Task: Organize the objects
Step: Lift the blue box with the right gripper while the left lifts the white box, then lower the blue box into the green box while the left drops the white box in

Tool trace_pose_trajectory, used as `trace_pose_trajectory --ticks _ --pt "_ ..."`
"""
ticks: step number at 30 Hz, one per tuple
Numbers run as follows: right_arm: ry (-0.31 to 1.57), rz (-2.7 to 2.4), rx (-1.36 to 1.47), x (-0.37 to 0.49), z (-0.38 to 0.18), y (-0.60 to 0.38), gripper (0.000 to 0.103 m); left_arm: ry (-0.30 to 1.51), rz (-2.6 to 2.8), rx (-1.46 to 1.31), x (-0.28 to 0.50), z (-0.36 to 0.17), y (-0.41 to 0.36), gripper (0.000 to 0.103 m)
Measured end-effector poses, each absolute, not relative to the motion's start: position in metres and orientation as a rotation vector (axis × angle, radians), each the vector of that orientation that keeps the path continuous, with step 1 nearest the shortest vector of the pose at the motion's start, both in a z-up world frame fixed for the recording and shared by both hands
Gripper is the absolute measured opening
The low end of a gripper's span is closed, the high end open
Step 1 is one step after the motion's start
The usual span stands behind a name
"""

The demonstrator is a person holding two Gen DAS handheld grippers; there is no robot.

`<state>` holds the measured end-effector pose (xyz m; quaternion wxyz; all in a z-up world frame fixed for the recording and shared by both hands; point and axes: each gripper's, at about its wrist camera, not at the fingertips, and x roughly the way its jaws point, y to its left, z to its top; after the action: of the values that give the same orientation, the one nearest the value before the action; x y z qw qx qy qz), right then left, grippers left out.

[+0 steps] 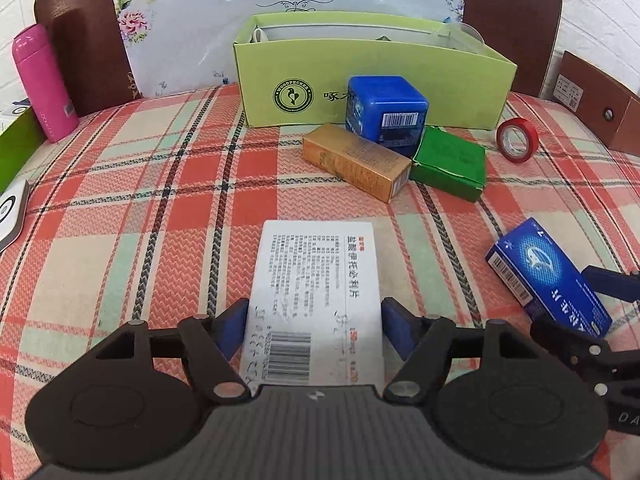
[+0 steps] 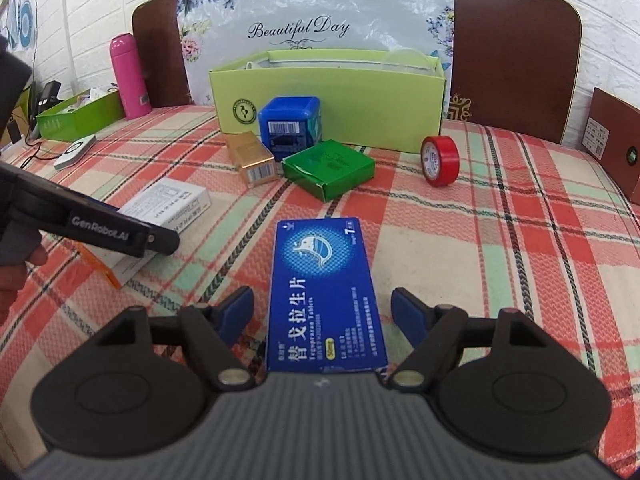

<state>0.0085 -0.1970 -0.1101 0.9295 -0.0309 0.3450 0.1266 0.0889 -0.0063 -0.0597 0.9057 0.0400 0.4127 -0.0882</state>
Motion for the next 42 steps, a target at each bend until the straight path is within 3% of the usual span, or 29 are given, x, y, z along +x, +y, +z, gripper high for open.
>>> trace_pose_trajectory --ticks 6,13,26,36,42 --pt "0.722 0.27 -0.102 0.011 -0.115 -0.19 0.055 0.845 -0.196 0.091 0.089 -0.06 -0.009 0.07" --pt "0.719 0.307 -0.07 0.008 -0.103 -0.19 0.055 0.828 -0.241 0.086 0.085 -0.048 -0.012 0.068" --pt "0.483 0.344 -0.021 0.045 -0.021 -0.195 0.055 0.59 -0.326 0.065 0.103 0.045 -0.023 0.069" --pt "0.372 0.262 -0.083 0.13 0.002 -0.176 0.055 0.472 -0.266 0.017 0.175 0.096 -0.02 0.069" --pt "0.371 0.223 -0.088 0.188 -0.011 -0.166 0.055 0.509 -0.248 0.008 0.233 0.091 -0.022 0.069"
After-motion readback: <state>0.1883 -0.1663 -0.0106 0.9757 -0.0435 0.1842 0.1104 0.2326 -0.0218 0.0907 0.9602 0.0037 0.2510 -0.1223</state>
